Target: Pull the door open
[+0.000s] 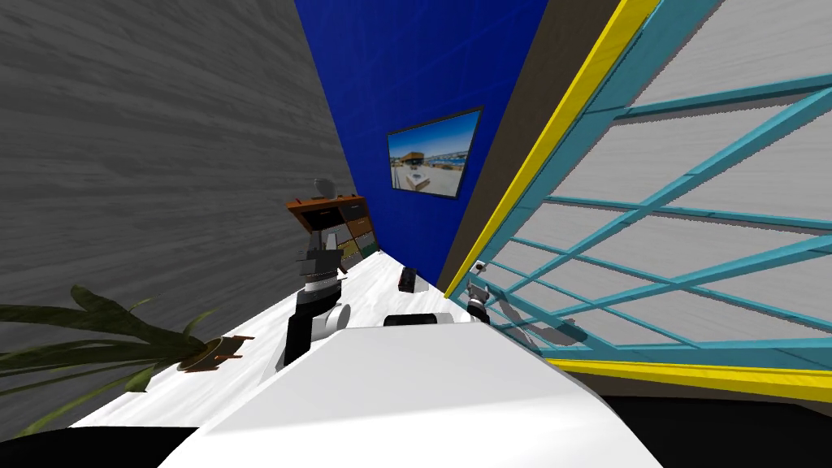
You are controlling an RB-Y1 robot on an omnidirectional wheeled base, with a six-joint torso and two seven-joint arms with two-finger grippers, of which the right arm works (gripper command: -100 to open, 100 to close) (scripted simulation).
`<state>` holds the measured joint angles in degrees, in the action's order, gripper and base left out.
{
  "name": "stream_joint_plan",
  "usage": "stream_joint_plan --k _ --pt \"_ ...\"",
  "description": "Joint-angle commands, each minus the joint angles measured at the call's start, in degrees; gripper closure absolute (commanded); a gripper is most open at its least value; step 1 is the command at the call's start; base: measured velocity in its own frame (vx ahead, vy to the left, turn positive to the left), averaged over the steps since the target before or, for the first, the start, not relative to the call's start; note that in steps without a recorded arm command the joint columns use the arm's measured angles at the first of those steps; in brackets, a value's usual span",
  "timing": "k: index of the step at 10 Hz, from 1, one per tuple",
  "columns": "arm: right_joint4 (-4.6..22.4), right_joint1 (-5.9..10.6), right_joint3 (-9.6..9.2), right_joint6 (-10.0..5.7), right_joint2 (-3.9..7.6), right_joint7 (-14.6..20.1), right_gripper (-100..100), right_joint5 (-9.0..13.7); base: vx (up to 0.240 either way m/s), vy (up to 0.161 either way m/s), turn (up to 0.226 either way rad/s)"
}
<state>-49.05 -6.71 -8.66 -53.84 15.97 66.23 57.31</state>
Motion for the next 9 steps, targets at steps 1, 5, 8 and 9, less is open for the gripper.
stream_joint_plan --k 1,5,8,9 --pt "1.7 0.54 -0.09 -0.49 0.44 1.43 -100 0.78 0.032 -0.054 0.079" --pt "3.45 1.01 0.78 -0.7 1.1 2.49 -100 1.84 0.007 -0.017 0.074" --pt "5.05 1.52 1.46 -0.89 1.65 3.38 -100 2.25 -0.043 0.011 0.078" --pt "6.45 1.96 2.05 -1.06 2.13 4.15 -100 2.61 -0.031 0.008 0.175"
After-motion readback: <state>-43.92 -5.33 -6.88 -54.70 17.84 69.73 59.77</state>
